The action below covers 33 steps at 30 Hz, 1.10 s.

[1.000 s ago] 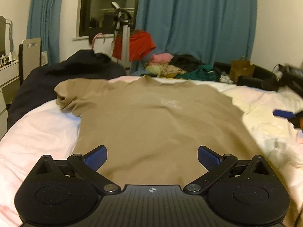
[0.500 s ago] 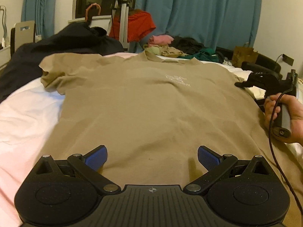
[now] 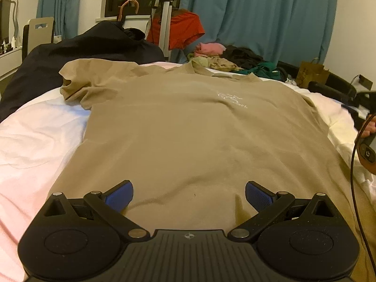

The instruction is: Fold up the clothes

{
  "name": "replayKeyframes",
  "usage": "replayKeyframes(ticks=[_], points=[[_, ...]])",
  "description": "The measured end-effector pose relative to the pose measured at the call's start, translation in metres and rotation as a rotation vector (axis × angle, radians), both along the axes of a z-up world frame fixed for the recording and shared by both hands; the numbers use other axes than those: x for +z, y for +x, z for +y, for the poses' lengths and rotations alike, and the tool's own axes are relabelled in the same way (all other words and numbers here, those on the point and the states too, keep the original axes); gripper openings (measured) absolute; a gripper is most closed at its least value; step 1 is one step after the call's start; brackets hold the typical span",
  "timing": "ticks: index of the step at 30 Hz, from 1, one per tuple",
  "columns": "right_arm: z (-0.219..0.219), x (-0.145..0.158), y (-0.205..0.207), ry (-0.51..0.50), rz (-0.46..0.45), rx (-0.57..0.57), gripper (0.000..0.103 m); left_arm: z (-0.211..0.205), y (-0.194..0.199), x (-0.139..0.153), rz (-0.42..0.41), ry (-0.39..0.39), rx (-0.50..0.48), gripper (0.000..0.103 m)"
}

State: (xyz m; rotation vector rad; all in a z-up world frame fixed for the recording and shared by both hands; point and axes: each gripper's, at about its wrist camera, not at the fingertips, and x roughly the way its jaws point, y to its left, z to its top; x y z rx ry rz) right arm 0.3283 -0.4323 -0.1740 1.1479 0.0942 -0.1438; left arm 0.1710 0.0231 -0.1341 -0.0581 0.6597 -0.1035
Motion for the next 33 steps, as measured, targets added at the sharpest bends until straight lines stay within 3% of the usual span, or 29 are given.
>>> replayKeyframes(ticks=[4,5,6,8,10,13,14,16,21,23,28,33], points=[[-0.008,-0.018,-0.007,0.069,0.099,0.014,0.021,-0.001,-0.003,0.002,-0.007,0.006,0.0,0.103],[-0.007,-0.02,-0.007,0.063,0.124,0.019,0.033,-0.001,-0.003,0.003,-0.007,0.006,0.0,0.103],[-0.006,-0.022,-0.007,0.05,0.139,0.02,0.052,-0.001,-0.004,0.003,-0.007,0.005,-0.001,0.103],[-0.003,-0.023,-0.001,0.025,0.16,0.03,0.075,-0.002,-0.004,0.002,-0.007,0.008,-0.003,0.103],[-0.002,-0.025,0.008,0.008,0.162,0.071,0.074,-0.002,-0.005,0.001,-0.004,0.008,-0.007,0.103],[-0.001,-0.022,0.03,-0.055,0.182,0.148,0.068,-0.003,-0.004,0.0,-0.003,0.006,-0.014,0.103],[0.001,-0.021,0.04,-0.088,0.199,0.168,0.061,-0.004,-0.003,-0.001,-0.003,0.005,-0.017,0.103],[0.006,-0.023,0.054,-0.147,0.262,0.203,0.059,-0.005,-0.002,-0.002,-0.001,0.006,-0.023,0.103],[0.006,-0.027,0.062,-0.184,0.293,0.223,0.012,-0.007,0.003,-0.006,0.008,0.023,-0.023,0.103],[0.005,-0.019,0.054,-0.193,0.238,0.19,0.006,-0.007,0.002,-0.006,0.006,0.025,-0.025,0.103],[0.004,0.011,0.032,-0.243,0.065,0.119,0.005,-0.007,-0.002,-0.003,0.0,0.022,-0.02,0.103],[-0.007,0.026,0.012,-0.257,0.02,-0.009,0.003,-0.005,-0.005,0.0,-0.006,0.006,-0.013,0.103]])
